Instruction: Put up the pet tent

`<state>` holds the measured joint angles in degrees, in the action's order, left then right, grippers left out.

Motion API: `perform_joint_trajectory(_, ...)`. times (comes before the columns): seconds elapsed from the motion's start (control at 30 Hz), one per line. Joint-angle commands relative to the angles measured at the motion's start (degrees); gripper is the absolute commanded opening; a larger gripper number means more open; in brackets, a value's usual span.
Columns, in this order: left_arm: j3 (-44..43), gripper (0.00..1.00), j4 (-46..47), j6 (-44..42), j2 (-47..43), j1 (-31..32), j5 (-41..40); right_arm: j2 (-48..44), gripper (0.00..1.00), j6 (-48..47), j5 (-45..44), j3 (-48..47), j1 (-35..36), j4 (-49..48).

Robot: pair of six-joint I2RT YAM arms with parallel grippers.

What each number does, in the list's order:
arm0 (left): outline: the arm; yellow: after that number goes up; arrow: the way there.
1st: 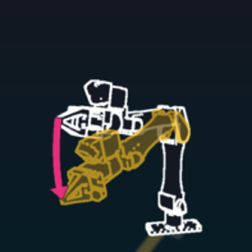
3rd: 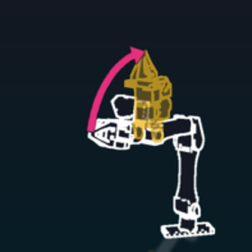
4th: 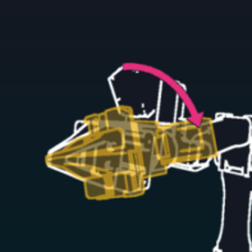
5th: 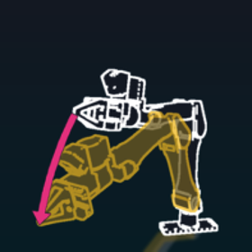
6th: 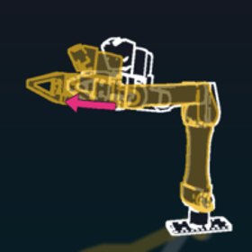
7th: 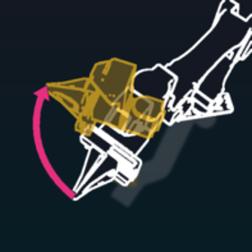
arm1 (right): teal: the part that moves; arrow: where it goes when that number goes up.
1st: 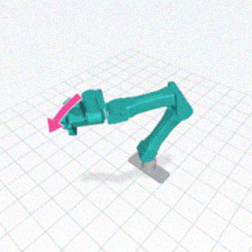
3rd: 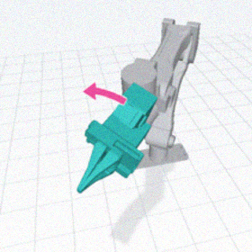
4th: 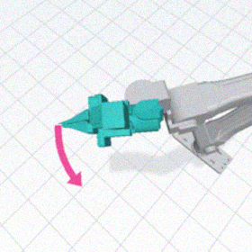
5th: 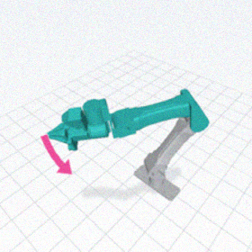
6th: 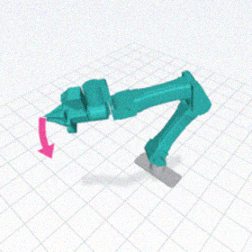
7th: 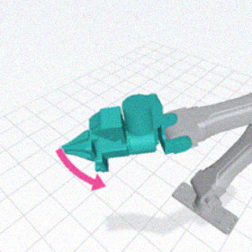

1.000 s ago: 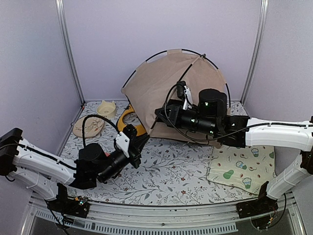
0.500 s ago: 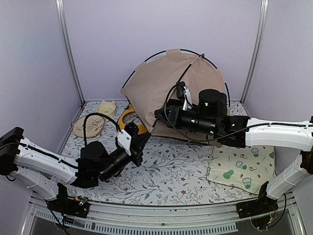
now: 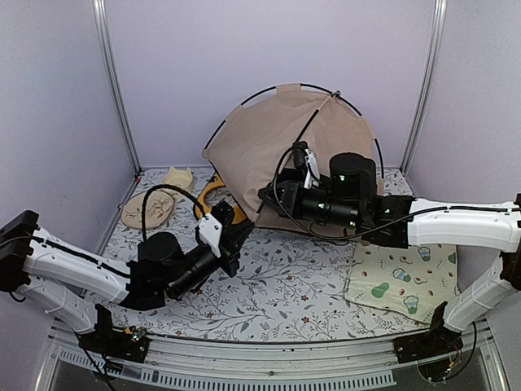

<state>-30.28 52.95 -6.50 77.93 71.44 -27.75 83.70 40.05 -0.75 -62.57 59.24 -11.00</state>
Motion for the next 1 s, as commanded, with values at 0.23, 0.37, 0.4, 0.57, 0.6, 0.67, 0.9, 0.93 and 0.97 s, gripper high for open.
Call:
perform_joint_trajectory(0.23,-5.45,0.14,-3.60,4.77,-2.19,-1.96,1.49,1.29,0.00,-1.27,-1.78,0.24,-0.88,2.57)
perform_joint_trajectory(0.37,-5.66,0.22,-6.05,6.01,-2.77,-2.80,1.64,1.78,0.00,-1.61,-1.68,-0.86,-0.91,2.70)
perform_joint_trajectory(0.4,-5.71,0.23,-6.62,6.20,-2.78,-2.96,1.86,1.95,0.00,-1.73,-1.58,-1.32,-0.92,2.78)
perform_joint_trajectory(0.57,-5.99,0.23,-9.69,7.64,-2.89,-3.40,2.33,2.60,0.00,-2.15,-1.30,-2.59,-0.90,2.98)
perform_joint_trajectory(0.6,-6.08,0.23,-10.31,8.03,-2.88,-3.41,2.58,2.73,0.00,-2.17,-1.27,-2.76,-0.93,3.00)
perform_joint_trajectory(0.67,-6.30,0.23,-11.44,8.54,-2.67,-3.56,2.97,2.92,0.01,-2.22,-1.14,-3.10,-0.88,3.01)
perform_joint_trajectory(0.9,-8.28,0.22,-14.57,9.44,-1.50,-3.79,3.06,3.22,0.14,-2.50,-1.00,-4.02,-0.88,3.27)
perform_joint_trajectory(0.93,-8.75,0.22,-15.07,9.52,-1.16,-3.85,3.05,3.27,0.16,-2.45,-1.00,-4.17,-0.91,3.39)
perform_joint_trajectory(0.97,-9.20,0.22,-15.63,9.49,-0.77,-3.90,3.05,3.28,0.18,-2.56,-1.03,-4.35,-0.89,3.51)
